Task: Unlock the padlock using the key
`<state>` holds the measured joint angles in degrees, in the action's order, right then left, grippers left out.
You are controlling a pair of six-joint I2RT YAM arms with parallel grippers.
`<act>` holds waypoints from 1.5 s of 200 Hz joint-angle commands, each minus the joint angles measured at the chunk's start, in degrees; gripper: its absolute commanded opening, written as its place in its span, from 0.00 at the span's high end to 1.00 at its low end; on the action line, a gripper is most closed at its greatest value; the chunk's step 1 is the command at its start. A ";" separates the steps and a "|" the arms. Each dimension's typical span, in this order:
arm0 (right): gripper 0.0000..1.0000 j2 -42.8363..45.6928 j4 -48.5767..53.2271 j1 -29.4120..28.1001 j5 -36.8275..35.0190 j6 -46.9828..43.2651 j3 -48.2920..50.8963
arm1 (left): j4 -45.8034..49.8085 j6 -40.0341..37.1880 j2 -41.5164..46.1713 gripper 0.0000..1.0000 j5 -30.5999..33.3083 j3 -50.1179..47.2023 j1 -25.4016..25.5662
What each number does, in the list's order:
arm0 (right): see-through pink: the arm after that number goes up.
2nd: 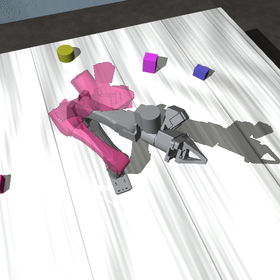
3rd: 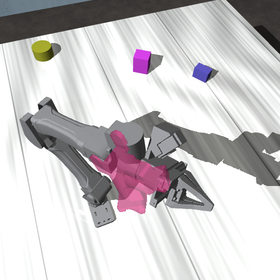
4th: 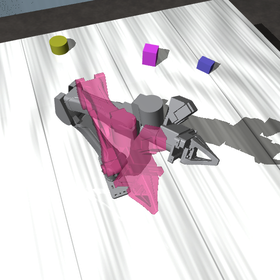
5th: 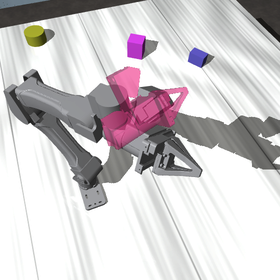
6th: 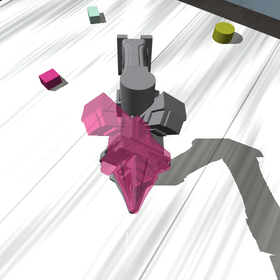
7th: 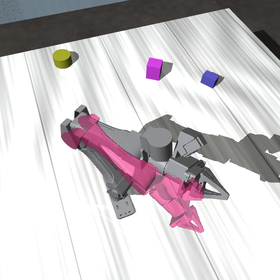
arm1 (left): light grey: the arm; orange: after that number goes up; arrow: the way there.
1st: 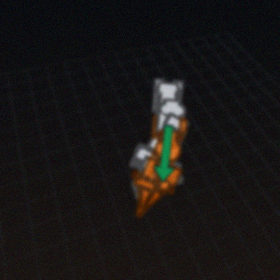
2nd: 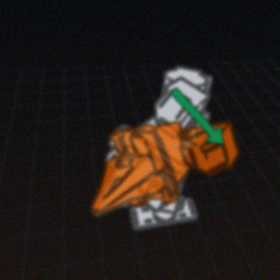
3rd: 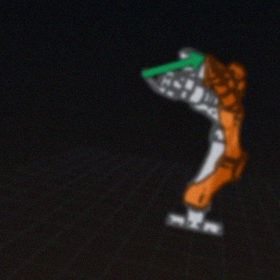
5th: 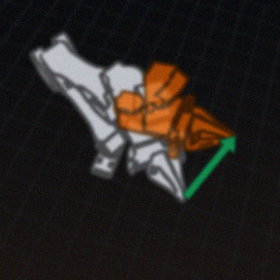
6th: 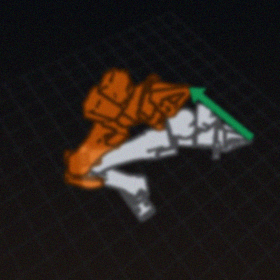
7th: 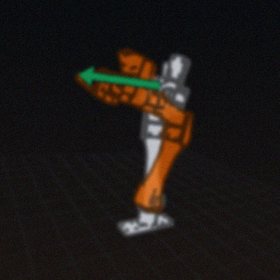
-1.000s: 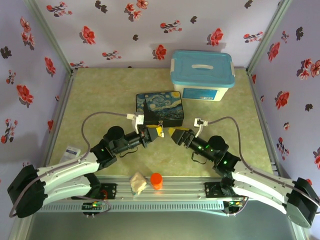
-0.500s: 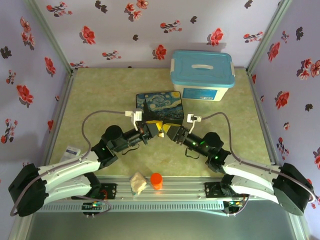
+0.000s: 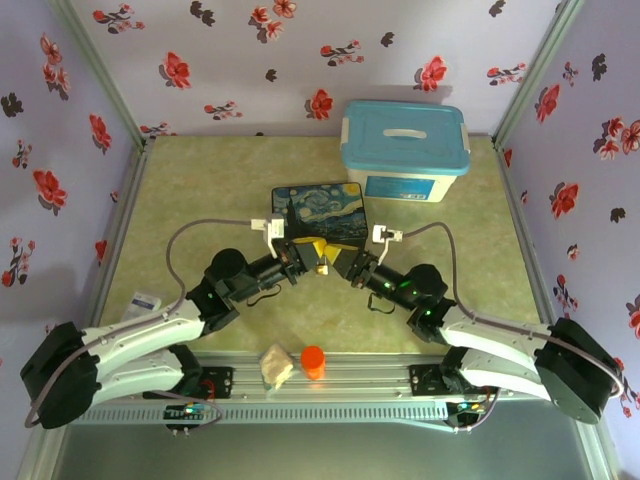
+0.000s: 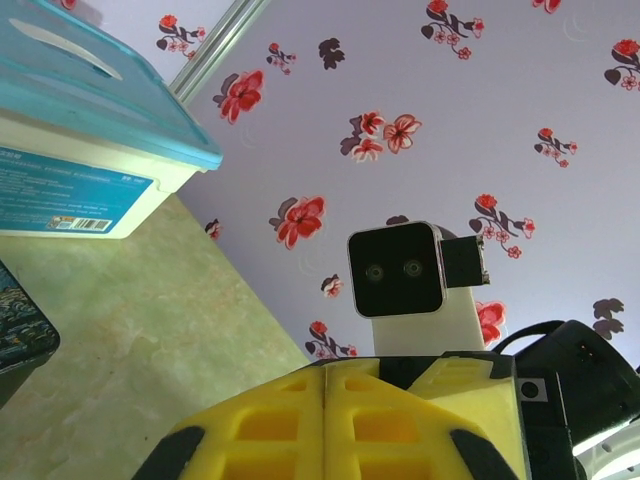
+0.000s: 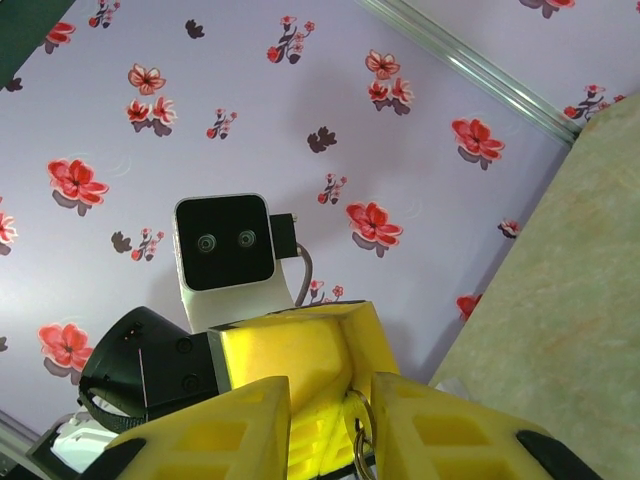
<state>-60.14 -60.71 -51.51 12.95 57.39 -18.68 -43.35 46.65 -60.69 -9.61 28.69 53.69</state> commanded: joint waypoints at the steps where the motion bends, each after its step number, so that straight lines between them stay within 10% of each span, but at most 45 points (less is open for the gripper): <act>1: 0.76 -0.90 -4.85 -0.37 1.31 1.40 0.52 | -3.73 0.88 -0.58 1.00 0.33 1.22 -0.28; 145: 0.90 -1.71 -3.64 -0.39 0.53 0.27 0.02 | -5.96 3.31 -1.62 1.00 0.20 -0.15 -0.26; 198: 0.75 -0.74 -2.84 -0.41 -1.10 -0.99 0.64 | -3.51 2.80 -0.53 1.00 0.11 0.05 -0.25; 300: 1.00 -0.18 -3.27 -0.37 -1.74 -1.78 2.34 | -3.34 3.01 -1.04 0.99 0.47 -0.30 -0.54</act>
<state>-61.71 -62.74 -51.64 12.27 56.82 -17.50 -46.24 49.60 -62.19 -9.39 28.67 53.58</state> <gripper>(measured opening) 0.039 0.042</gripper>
